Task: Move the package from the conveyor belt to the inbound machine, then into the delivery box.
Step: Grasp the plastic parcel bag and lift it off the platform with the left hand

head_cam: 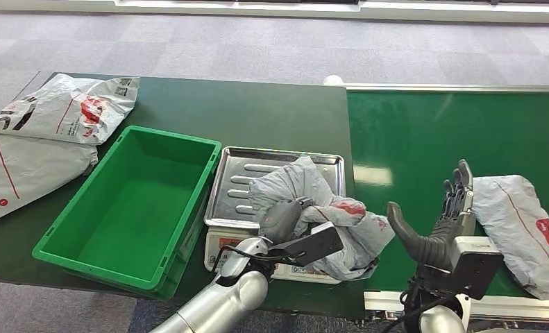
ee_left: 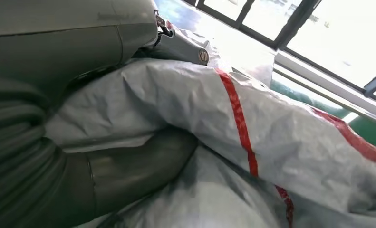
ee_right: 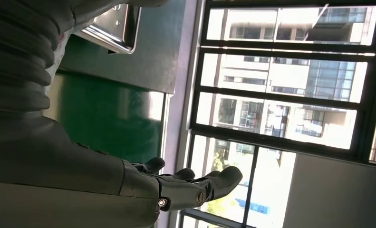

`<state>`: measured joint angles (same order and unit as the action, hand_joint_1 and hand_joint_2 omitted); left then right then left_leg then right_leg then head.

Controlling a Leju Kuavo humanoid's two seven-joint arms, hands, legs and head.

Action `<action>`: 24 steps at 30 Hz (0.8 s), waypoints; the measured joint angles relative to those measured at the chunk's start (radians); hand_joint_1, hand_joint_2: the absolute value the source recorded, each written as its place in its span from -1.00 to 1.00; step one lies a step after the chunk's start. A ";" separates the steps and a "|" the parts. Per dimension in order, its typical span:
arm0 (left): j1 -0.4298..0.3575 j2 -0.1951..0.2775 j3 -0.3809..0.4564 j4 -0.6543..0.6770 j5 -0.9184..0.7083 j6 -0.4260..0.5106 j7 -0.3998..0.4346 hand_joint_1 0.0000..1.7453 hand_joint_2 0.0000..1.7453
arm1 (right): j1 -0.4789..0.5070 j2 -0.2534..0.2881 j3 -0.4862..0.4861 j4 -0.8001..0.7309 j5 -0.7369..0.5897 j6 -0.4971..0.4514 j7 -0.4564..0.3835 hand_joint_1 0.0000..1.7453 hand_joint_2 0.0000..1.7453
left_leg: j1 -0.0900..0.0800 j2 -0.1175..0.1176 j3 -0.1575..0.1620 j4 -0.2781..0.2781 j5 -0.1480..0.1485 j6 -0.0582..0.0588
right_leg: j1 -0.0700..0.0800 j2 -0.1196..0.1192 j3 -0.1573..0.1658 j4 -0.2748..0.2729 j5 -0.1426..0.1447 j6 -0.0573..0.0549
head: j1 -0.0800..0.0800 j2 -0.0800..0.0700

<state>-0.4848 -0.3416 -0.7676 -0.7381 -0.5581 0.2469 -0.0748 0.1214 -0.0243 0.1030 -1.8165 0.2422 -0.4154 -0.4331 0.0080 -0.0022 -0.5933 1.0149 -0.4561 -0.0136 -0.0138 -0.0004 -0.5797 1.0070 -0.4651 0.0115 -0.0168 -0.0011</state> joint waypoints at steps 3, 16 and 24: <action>-0.004 0.000 0.001 0.008 -0.006 0.011 0.000 1.00 1.00 | -0.001 0.000 0.000 0.006 0.000 0.000 -0.001 -1.00 1.00 | 0.000 0.000 0.000 0.000 0.000 0.000 | 0.000 0.000 0.000 0.000 0.000 0.000 | 0.000 0.000; 0.048 0.012 0.105 -0.088 0.016 0.117 -0.064 1.00 1.00 | 0.019 0.007 0.000 0.011 0.007 -0.032 -0.012 -1.00 1.00 | 0.000 0.000 -0.001 0.000 0.000 0.000 | 0.000 0.001 -0.001 0.000 0.000 0.000 | 0.000 0.000; 0.141 0.108 0.300 -0.523 0.038 0.101 -0.035 1.00 1.00 | 0.100 -0.005 -0.009 0.011 -0.017 -0.012 -0.004 -1.00 1.00 | 0.000 0.002 -0.004 -0.001 0.000 -0.001 | 0.002 0.003 -0.005 0.000 0.000 0.000 | 0.000 0.000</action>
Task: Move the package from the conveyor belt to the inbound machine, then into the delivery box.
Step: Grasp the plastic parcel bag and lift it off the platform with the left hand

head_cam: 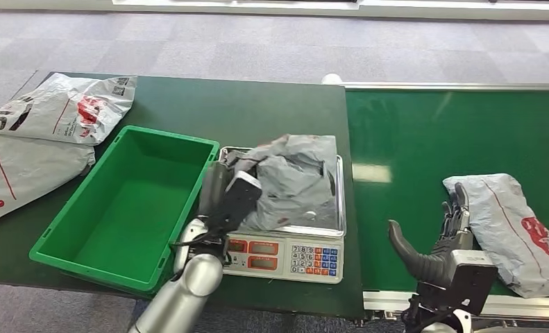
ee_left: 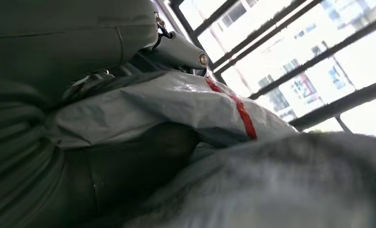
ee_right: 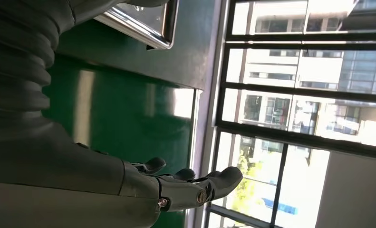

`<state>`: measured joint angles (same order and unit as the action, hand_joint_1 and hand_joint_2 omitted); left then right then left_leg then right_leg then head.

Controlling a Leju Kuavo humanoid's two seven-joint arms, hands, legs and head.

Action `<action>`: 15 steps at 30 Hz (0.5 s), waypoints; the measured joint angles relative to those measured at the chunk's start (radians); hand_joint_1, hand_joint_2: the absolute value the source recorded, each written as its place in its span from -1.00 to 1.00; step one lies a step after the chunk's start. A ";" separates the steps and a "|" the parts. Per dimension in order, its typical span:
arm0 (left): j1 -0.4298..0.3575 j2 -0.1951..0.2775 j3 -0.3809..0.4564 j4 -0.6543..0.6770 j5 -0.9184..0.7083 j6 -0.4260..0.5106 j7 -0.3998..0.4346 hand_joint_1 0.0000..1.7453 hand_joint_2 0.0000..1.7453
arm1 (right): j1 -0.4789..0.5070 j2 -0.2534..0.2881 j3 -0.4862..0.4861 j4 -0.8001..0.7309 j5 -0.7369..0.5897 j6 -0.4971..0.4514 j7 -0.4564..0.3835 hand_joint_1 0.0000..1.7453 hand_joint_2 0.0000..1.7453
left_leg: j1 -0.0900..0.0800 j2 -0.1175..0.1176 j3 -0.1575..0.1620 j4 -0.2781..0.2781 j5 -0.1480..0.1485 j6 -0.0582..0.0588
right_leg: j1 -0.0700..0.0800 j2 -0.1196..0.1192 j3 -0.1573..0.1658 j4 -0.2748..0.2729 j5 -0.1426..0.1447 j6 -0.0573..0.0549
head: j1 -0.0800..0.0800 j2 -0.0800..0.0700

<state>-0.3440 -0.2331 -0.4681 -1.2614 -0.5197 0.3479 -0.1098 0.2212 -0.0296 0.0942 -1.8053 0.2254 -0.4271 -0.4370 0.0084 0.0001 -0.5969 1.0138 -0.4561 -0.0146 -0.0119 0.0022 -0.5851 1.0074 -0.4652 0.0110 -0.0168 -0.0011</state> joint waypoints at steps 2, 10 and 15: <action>0.000 0.032 0.083 -0.099 0.009 -0.055 0.008 1.00 1.00 | 0.015 -0.005 0.000 0.004 -0.006 -0.002 -0.005 -1.00 1.00 | 0.000 0.000 0.000 0.000 0.000 0.000 | 0.001 0.000 0.000 0.000 0.000 0.000 | 0.000 0.000; -0.042 0.097 0.245 -0.226 0.006 -0.084 0.002 1.00 1.00 | -0.001 -0.017 0.060 0.076 -0.041 0.079 0.053 -1.00 1.00 | 0.001 -0.001 0.000 0.000 0.002 -0.001 | 0.001 -0.002 0.001 0.000 0.000 -0.001 | 0.000 0.000; -0.072 0.122 0.276 -0.221 0.016 -0.084 0.001 1.00 1.00 | -0.018 -0.022 0.112 0.127 -0.047 0.081 0.056 -1.00 1.00 | 0.001 -0.003 -0.001 0.000 0.003 -0.001 | 0.000 -0.003 0.001 0.000 0.000 0.000 | 0.000 0.000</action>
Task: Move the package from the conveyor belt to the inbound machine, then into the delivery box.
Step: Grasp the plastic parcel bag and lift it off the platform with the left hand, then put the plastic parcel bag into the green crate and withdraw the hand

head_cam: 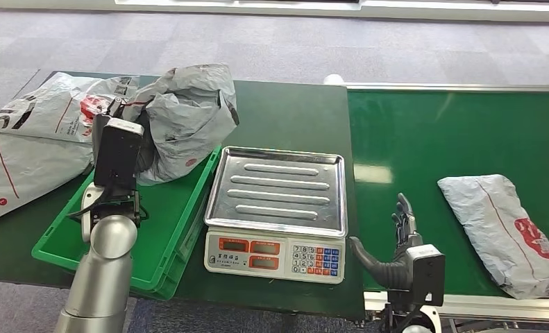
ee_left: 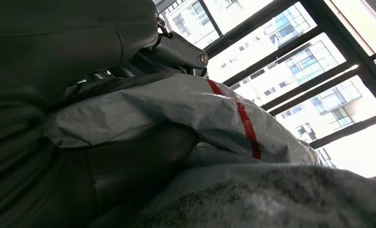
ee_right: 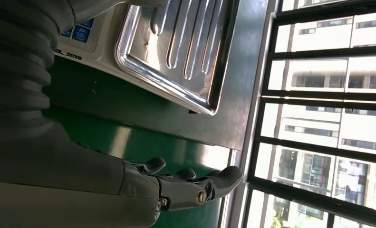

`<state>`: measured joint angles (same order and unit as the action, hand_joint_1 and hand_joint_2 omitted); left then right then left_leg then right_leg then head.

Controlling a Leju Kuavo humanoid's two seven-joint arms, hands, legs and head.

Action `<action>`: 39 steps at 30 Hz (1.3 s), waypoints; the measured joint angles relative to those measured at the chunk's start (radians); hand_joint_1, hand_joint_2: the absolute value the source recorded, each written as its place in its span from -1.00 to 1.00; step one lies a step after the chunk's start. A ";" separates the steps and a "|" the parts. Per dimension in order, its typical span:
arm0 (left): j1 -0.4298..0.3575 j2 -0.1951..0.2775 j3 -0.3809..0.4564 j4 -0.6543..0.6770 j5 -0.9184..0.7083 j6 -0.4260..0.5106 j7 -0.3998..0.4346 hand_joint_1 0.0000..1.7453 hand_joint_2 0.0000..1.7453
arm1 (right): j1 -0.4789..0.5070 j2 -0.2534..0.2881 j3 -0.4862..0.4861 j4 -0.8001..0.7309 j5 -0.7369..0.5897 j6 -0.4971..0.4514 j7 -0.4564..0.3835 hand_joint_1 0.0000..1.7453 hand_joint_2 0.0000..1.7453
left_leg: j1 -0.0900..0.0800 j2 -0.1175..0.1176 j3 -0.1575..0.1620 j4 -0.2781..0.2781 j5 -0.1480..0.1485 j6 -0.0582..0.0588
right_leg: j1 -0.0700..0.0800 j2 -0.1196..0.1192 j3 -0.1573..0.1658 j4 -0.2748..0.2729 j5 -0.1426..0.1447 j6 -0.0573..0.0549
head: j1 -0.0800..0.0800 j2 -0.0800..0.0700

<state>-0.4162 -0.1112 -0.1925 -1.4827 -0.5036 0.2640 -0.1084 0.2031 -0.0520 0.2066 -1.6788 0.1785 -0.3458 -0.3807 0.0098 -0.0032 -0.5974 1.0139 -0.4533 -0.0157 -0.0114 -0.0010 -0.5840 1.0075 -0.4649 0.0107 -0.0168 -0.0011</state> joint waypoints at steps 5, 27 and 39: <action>-0.008 0.012 0.010 0.006 0.002 0.000 0.000 -0.31 1.00 | -0.009 -0.008 0.023 0.025 -0.014 -0.003 0.000 -1.00 1.00 | 0.000 0.000 -0.001 0.000 0.000 0.000 | 0.000 0.000 -0.001 0.000 0.000 0.000 | 0.000 0.000; -0.049 0.091 0.082 0.163 -0.065 0.056 0.092 -1.00 1.00 | 0.004 -0.108 0.144 0.064 -0.125 -0.143 0.013 -1.00 1.00 | 0.000 0.001 -0.001 0.000 0.000 0.000 | 0.000 0.001 -0.001 0.000 0.000 0.000 | 0.000 0.000; -0.006 0.137 0.276 0.117 -0.087 0.165 0.105 -1.00 1.00 | 0.046 -0.120 0.170 0.051 -0.105 -0.169 0.041 -1.00 1.00 | 0.000 0.000 0.000 0.000 0.000 0.000 | 0.001 0.000 0.000 0.000 -0.001 -0.001 | 0.000 0.000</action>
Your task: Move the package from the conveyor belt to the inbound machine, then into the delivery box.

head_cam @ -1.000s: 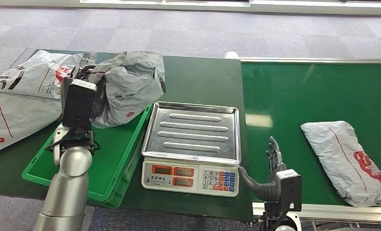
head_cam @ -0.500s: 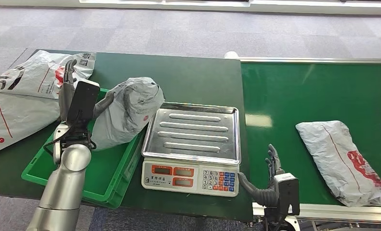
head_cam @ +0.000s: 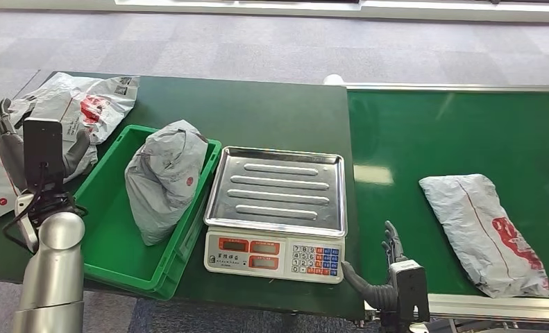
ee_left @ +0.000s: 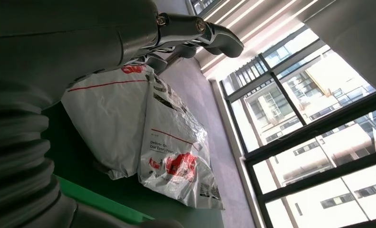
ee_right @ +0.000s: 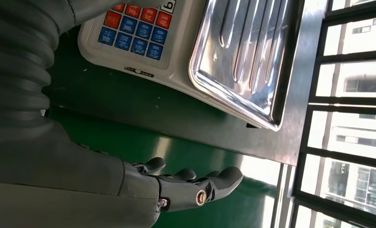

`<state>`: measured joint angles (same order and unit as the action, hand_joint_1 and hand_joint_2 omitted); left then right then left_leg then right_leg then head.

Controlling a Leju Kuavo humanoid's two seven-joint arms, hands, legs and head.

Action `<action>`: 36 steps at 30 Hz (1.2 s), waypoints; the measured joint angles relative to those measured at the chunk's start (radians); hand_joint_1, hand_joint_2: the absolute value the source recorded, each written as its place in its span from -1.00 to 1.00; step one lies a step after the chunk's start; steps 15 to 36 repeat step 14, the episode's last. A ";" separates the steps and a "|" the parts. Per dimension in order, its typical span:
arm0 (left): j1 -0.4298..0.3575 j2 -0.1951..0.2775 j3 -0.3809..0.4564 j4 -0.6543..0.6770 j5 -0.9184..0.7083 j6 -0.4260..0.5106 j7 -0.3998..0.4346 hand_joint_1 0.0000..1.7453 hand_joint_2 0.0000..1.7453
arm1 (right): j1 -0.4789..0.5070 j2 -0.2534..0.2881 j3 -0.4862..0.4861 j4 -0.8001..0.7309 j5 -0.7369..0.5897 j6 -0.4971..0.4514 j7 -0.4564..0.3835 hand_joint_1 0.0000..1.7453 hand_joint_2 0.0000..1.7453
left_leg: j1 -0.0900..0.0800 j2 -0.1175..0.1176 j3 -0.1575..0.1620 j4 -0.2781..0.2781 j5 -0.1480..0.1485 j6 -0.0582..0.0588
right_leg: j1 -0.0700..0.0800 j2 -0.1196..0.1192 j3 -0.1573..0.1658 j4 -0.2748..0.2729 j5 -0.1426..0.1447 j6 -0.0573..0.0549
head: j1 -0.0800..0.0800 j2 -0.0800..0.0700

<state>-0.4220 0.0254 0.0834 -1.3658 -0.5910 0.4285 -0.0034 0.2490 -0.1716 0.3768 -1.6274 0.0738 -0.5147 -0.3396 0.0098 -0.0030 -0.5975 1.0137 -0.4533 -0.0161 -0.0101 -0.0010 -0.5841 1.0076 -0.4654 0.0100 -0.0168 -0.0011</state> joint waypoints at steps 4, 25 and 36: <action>0.009 0.018 0.029 0.000 -0.047 0.007 0.043 -1.00 1.00 | 0.004 -0.003 0.003 -0.002 0.001 0.006 0.005 -1.00 1.00 | 0.000 0.001 0.000 0.000 0.000 0.000 | -0.001 0.002 0.000 0.000 0.001 0.000 | 0.000 0.000; 0.308 0.019 0.205 -0.309 0.638 -0.281 -0.485 -1.00 1.00 | 0.075 -0.010 -0.001 -0.035 0.011 0.023 -0.035 -1.00 1.00 | 0.000 0.006 0.004 0.000 -0.007 -0.001 | -0.001 0.007 0.001 0.000 -0.004 -0.002 | 0.000 0.000; 0.308 0.019 0.205 -0.309 0.638 -0.281 -0.485 -1.00 1.00 | 0.075 -0.010 -0.001 -0.035 0.011 0.023 -0.035 -1.00 1.00 | 0.000 0.006 0.004 0.000 -0.007 -0.001 | -0.001 0.007 0.001 0.000 -0.004 -0.002 | 0.000 0.000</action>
